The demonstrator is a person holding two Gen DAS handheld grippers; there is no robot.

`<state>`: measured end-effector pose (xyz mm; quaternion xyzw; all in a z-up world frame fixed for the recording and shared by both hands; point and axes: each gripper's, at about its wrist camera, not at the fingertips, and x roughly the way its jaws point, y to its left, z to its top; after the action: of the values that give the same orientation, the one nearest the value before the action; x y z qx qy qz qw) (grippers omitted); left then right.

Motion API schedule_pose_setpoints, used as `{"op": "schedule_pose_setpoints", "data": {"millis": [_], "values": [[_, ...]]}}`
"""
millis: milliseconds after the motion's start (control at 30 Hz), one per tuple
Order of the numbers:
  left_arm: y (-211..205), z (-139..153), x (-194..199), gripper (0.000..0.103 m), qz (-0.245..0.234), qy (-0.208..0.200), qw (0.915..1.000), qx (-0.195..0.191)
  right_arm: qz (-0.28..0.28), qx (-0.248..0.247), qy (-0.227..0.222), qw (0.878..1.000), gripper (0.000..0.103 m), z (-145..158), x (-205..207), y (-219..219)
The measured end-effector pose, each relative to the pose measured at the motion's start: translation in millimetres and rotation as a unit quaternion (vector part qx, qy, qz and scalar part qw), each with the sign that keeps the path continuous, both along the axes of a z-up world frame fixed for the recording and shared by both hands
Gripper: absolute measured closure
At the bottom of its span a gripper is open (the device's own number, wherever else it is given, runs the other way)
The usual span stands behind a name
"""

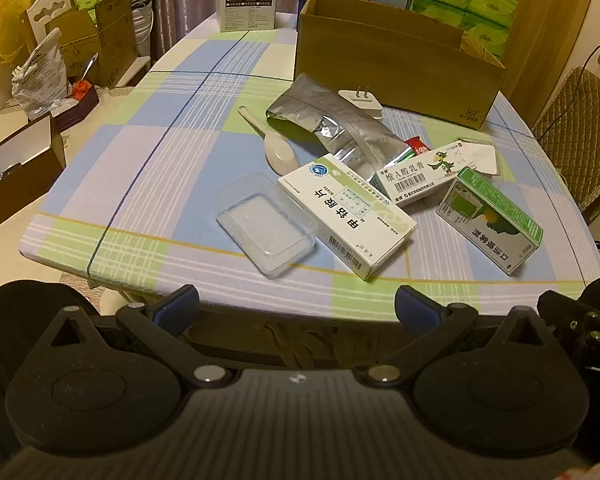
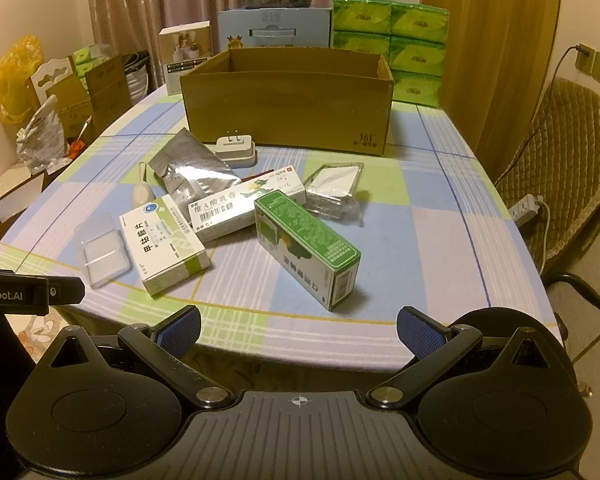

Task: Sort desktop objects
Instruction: 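Move the left tool toward the clear plastic tray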

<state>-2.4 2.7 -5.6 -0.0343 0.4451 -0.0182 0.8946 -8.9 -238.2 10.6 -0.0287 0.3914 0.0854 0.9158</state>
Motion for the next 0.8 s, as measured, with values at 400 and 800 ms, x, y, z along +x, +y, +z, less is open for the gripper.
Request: {"op": "schedule_pose_setpoints", "data": {"millis": [400, 800], "values": [[-1, -3, 2, 0.001, -0.001, 0.006, 1.0000, 0.002, 0.007, -0.005, 0.004, 1.000, 0.002, -2, 7, 0], [-1, -4, 10, 0.001, -0.002, 0.007, 0.9999, 0.009, 0.032, -0.025, -0.001, 0.999, 0.002, -6, 20, 2]]}}
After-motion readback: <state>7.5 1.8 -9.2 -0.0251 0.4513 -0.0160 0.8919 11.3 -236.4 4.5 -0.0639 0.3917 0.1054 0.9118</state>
